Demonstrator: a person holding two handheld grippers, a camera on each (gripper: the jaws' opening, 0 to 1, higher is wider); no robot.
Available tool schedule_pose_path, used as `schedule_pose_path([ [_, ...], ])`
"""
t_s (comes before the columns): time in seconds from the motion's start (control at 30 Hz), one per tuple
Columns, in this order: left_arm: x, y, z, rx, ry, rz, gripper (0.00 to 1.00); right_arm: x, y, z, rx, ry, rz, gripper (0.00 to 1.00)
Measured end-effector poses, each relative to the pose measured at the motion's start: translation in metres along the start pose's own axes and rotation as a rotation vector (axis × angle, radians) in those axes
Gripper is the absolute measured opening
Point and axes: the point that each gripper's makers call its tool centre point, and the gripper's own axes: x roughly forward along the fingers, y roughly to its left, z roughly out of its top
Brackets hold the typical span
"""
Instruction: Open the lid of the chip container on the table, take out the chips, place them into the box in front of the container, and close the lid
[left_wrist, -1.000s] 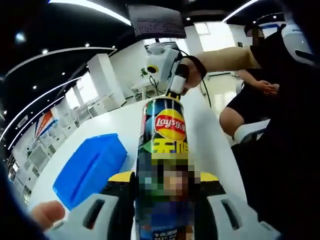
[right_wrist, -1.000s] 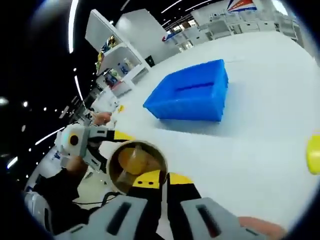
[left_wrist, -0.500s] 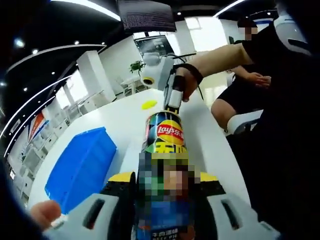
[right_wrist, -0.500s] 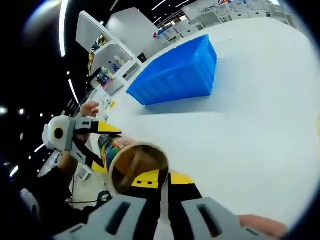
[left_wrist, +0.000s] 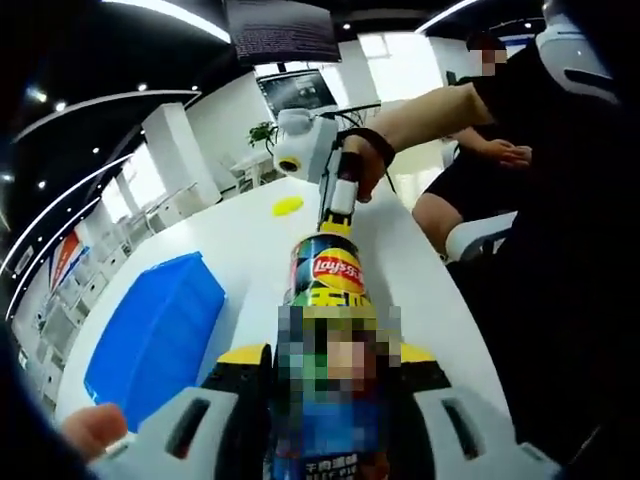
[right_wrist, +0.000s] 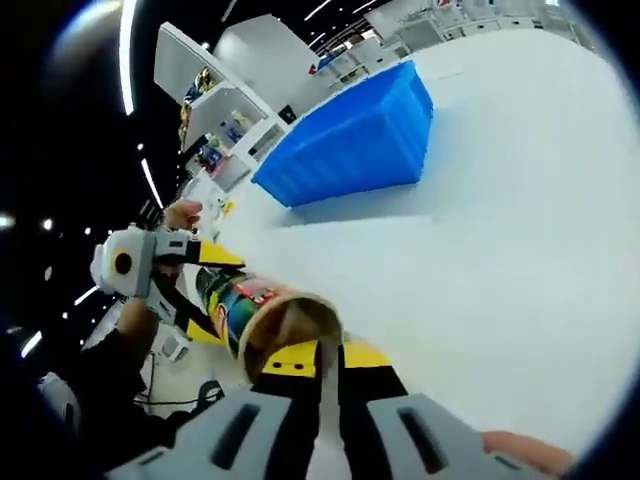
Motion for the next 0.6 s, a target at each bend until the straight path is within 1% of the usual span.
schedule_pose_path([
  [0.03, 0.0, 0.0, 0.0, 0.001, -0.002, 0.0, 0.43, -0.003, 0.003, 0.004, 0.024, -0.013, 0.031, 0.06],
  [0.07, 0.001, 0.001, 0.0, -0.001, -0.003, -0.001, 0.43, -0.006, 0.012, 0.0, 0.037, -0.021, 0.076, 0.05],
  [0.1, 0.0, 0.0, 0.0, -0.002, -0.007, -0.002, 0.43, -0.009, 0.014, -0.003, 0.04, -0.013, 0.092, 0.05],
  [0.13, 0.0, 0.001, 0.0, -0.003, -0.01, -0.003, 0.43, -0.011, 0.014, -0.008, 0.044, 0.014, 0.112, 0.06],
  [0.17, -0.001, 0.0, 0.0, -0.004, -0.014, -0.003, 0.43, -0.011, 0.015, -0.01, 0.058, 0.015, 0.125, 0.07],
  [0.2, -0.001, 0.0, 0.0, -0.004, -0.017, -0.005, 0.43, -0.011, 0.016, -0.01, 0.081, 0.008, 0.15, 0.08],
  [0.23, -0.001, 0.0, 0.0, -0.004, -0.02, -0.006, 0.43, -0.011, 0.018, -0.013, 0.11, 0.018, 0.179, 0.08],
  [0.27, -0.001, 0.001, -0.001, -0.005, -0.024, -0.009, 0.43, -0.011, 0.022, -0.017, 0.157, 0.039, 0.222, 0.08],
  [0.3, -0.001, 0.002, -0.001, -0.006, -0.028, -0.009, 0.43, -0.011, 0.024, -0.018, 0.179, 0.038, 0.243, 0.09],
  [0.33, -0.002, 0.002, -0.001, -0.004, -0.034, -0.01, 0.43, -0.01, 0.019, -0.014, 0.21, 0.043, 0.253, 0.09],
  [0.37, -0.001, 0.002, -0.001, -0.001, -0.037, -0.01, 0.43, -0.009, 0.021, -0.016, 0.235, 0.059, 0.278, 0.09],
  [0.4, 0.0, 0.002, 0.0, 0.003, -0.042, -0.009, 0.43, -0.007, 0.021, -0.016, 0.248, 0.061, 0.286, 0.09],
  [0.43, 0.0, 0.003, 0.0, 0.005, -0.043, -0.009, 0.43, -0.003, 0.019, -0.015, 0.25, 0.059, 0.27, 0.09],
  [0.47, 0.001, 0.003, 0.0, 0.005, -0.043, -0.01, 0.43, -0.003, 0.021, -0.015, 0.252, 0.062, 0.28, 0.09],
  [0.5, 0.001, 0.003, 0.0, 0.006, -0.043, -0.01, 0.43, -0.005, 0.026, -0.014, 0.255, 0.069, 0.316, 0.09],
  [0.53, 0.002, 0.004, 0.0, 0.009, -0.044, -0.009, 0.43, -0.006, 0.026, -0.014, 0.254, 0.069, 0.312, 0.06],
  [0.6, 0.002, 0.004, 0.0, 0.009, -0.045, -0.009, 0.43, -0.006, 0.026, -0.013, 0.216, 0.053, 0.313, 0.07],
])
